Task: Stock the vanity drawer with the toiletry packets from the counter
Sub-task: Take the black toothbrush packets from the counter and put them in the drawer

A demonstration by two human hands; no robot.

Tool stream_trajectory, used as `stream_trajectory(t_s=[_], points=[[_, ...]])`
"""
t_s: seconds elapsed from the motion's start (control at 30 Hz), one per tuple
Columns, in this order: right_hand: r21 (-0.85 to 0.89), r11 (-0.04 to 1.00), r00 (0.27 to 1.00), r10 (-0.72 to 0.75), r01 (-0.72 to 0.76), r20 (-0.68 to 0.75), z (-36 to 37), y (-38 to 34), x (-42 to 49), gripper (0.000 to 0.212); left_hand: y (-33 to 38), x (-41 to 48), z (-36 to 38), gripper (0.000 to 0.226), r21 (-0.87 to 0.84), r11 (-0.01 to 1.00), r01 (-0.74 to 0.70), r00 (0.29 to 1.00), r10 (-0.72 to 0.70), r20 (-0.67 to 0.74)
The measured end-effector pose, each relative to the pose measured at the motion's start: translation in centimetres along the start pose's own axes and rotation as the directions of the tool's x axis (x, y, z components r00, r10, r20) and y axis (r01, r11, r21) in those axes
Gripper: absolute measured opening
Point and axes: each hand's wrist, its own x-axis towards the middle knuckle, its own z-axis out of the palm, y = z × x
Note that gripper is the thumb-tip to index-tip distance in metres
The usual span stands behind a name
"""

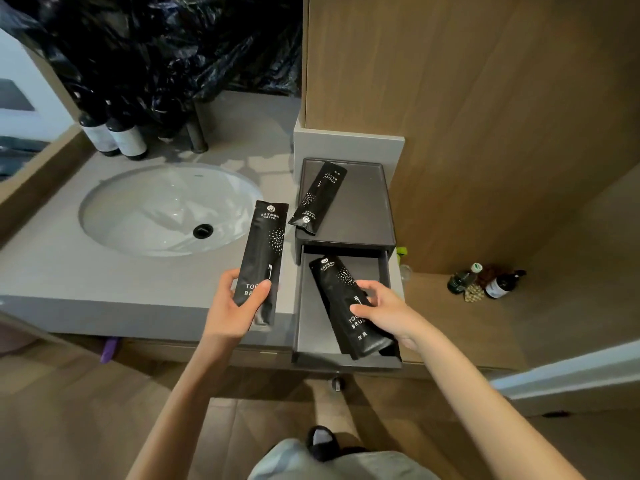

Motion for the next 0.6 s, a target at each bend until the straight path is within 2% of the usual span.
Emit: stream_trajectory(t_s=[0.17, 0.37, 0.5, 0.6], points=[[0.032, 0.999, 0.996, -0.03, 0.033, -0.081, 3.1, 0.7, 3.0, 0.053, -0.1, -0.3, -0.7, 0.033, -0.003, 1.0, 0.0, 1.0, 0.0, -0.001], [-0.075, 0.996, 0.99, -0.06, 0.051, -0.127, 5.3, 1.4, 4.3, 0.059, 0.1, -0.7, -0.5, 0.026, -0.058, 0.998, -0.009, 1.0, 0.008, -0.004], [-0.193, 0.976, 0.972, -0.138, 0.1, -0.192, 5.7, 1.6, 5.0, 0.06, 0.1, -0.8, -0.3, 0.025, -0.084, 0.996, -0.004, 1.0, 0.005, 0.008], [-0.384, 0.906, 0.942, -0.268, 0.176, -0.2, 5.3, 1.7, 5.1, 0.066, 0.1, -0.7, -0.2, 0.024, -0.08, 0.997, 0.004, 1.0, -0.003, 0.014]])
